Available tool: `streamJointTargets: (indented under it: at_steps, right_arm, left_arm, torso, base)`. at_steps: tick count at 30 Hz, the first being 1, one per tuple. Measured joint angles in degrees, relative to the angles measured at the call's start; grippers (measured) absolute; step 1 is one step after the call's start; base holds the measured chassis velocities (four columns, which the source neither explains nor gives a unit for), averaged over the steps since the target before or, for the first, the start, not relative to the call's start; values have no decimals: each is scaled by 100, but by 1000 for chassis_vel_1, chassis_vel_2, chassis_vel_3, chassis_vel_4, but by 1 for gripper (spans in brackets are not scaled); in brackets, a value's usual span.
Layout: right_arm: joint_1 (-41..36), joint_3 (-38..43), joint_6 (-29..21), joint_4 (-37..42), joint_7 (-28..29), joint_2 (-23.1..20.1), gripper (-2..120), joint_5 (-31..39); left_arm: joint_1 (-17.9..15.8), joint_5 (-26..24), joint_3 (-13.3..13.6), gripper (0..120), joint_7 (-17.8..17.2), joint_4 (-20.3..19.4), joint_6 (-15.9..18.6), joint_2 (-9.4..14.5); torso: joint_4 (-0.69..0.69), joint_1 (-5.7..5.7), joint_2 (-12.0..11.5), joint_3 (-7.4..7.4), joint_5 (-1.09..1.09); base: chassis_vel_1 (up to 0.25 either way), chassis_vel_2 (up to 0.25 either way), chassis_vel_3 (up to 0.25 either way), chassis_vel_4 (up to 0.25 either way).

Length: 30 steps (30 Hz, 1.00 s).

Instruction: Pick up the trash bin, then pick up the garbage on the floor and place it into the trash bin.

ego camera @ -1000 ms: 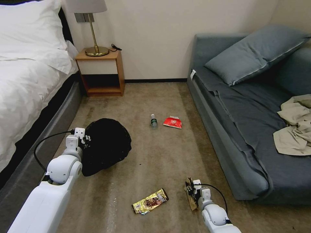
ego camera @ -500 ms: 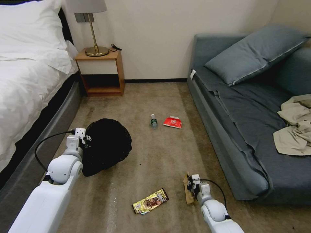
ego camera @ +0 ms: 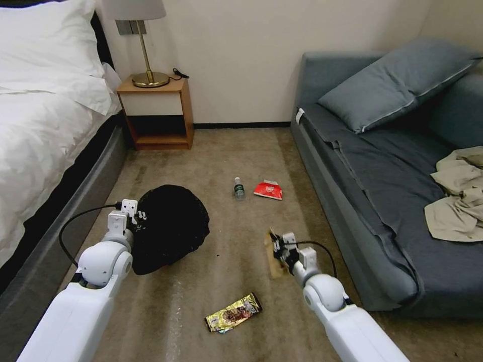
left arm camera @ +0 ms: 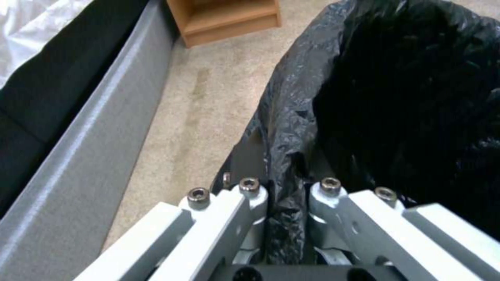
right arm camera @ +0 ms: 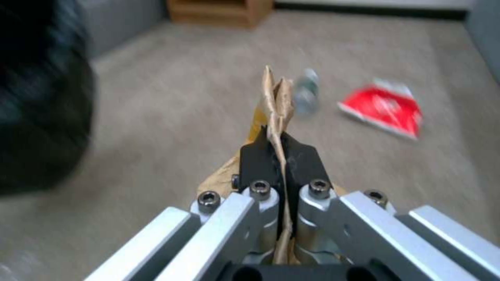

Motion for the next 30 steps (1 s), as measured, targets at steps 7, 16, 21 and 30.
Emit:
streamJointTargets:
  at_steps: [7, 16, 21, 30]
  right_arm:
    - [842, -714, -13, -55, -23, -84, 0, 404]
    - [1998, -1676, 283, -548, -250, 423, 0, 819]
    - [2365, -2006, 472, -882, -338, 753, 0, 950]
    - [2571, -2196, 787, -1564, -443, 1200, 0, 906]
  left_arm:
    - [-19, -9, 51, 4, -10, -7, 28, -76]
    - [-73, -14, 95, 4, -7, 32, 36, -131]
    - [-69, -34, 95, 4, -1, 27, 37, -139]
    - [11, -52, 69, 4, 51, -8, -4, -175]
  torso:
    - [-1, 0, 0, 0, 0]
    - [1, 0, 0, 0, -1]
    - [1, 0, 0, 0, -1]
    - [0, 0, 0, 0, -1]
  base:
    - [0, 0, 0, 0]
    - [0, 0, 0, 0]
    - [0, 0, 0, 0]
    - [0, 0, 0, 0]
